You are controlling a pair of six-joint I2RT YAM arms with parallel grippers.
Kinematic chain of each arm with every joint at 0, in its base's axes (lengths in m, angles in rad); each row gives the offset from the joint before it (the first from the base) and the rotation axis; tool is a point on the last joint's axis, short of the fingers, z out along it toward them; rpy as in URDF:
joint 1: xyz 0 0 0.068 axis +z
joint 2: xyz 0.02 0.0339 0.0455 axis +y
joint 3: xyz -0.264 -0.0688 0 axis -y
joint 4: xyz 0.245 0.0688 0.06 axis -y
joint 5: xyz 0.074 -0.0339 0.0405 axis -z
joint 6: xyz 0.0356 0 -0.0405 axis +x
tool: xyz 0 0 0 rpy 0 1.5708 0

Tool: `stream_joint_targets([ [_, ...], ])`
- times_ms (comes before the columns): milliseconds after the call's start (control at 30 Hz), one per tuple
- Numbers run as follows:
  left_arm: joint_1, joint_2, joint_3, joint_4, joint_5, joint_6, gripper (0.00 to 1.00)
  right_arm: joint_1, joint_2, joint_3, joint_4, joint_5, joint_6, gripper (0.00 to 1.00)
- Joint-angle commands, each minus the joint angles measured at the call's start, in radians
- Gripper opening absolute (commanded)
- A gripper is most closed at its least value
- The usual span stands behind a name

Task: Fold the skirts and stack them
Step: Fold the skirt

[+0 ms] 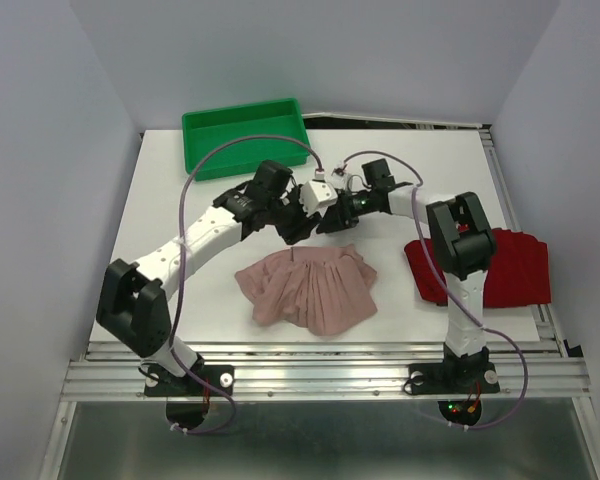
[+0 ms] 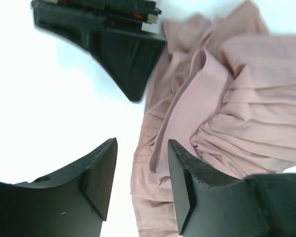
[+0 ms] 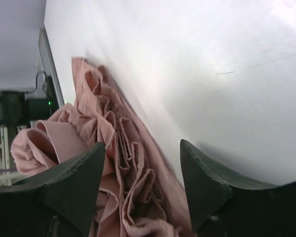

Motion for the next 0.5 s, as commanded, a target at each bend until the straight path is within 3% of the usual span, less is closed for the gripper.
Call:
stream_joint_targets([
  [0, 0.005, -0.098, 0.085, -0.098, 0.014, -0.097, 0.57, -0.082, -0.103, 0.099, 0.012, 0.037, 0.055, 0.69],
  [200, 0.014, -0.180, 0.069, -0.120, 0.191, -0.205, 0.54, -0.126, -0.253, 0.116, -0.078, 0.069, 0.029, 0.67],
  [333, 0.018, -0.196, -0.053, -0.028, 0.301, -0.367, 0.49, -0.126, -0.379, 0.034, -0.158, -0.018, 0.071, 0.59],
  [467, 0.051, -0.158, -0.136, 0.090, 0.392, -0.510, 0.47, -0.089, -0.491, -0.098, -0.141, -0.094, 0.142, 0.59],
])
